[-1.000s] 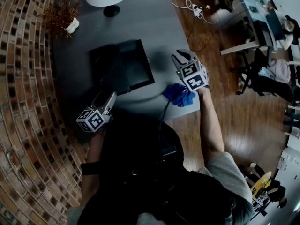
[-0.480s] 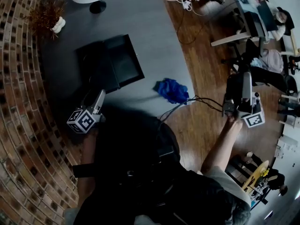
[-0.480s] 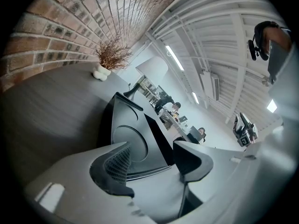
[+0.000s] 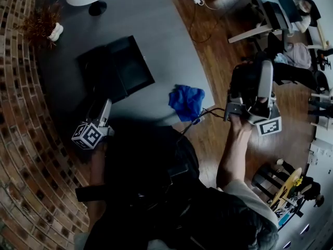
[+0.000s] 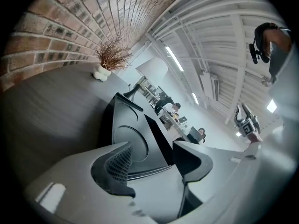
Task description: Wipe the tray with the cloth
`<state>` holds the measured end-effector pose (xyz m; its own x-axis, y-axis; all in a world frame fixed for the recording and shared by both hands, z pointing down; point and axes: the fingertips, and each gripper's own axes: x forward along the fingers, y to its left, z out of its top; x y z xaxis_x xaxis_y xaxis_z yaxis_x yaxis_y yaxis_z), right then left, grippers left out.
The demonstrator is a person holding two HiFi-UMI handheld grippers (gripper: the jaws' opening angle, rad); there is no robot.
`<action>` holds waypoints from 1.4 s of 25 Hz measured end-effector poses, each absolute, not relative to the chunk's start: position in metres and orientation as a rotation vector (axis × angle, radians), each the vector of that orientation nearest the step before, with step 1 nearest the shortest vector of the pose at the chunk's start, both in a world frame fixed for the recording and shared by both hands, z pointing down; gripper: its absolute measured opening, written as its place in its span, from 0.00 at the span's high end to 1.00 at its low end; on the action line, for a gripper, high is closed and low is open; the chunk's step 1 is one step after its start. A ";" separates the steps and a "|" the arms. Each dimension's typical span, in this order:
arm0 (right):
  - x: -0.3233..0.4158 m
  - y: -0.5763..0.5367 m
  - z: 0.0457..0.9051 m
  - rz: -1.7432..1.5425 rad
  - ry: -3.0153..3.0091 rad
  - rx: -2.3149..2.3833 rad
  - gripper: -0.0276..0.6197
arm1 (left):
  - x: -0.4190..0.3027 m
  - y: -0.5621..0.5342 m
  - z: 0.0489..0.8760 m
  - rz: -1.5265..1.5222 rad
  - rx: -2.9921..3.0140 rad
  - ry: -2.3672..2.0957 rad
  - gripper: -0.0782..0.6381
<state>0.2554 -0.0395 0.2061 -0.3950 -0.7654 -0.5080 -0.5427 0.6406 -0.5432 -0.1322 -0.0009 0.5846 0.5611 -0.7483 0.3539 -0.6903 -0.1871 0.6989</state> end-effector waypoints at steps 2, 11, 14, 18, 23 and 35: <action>0.237 -0.023 0.152 -0.367 2.066 -0.783 0.77 | -0.133 -0.001 0.585 -0.083 1.920 -1.158 0.53; 0.237 0.065 0.055 -0.063 2.218 -0.767 0.47 | -0.140 -0.002 0.589 -0.092 1.927 -1.155 0.55; 0.268 0.044 0.163 -0.085 2.594 -1.347 0.47 | -0.138 -0.001 0.587 -0.103 1.928 -1.138 0.55; 0.284 0.056 0.448 -0.533 3.456 -1.937 0.33 | -0.138 -0.001 0.586 -0.115 1.934 -1.124 0.57; 0.294 0.051 0.624 -1.506 2.905 -1.859 0.22 | -0.139 0.000 0.585 -0.119 1.938 -1.124 0.57; 0.166 0.015 0.622 -1.365 3.658 -1.232 0.75 | -0.132 0.000 0.585 -0.104 1.938 -1.142 0.57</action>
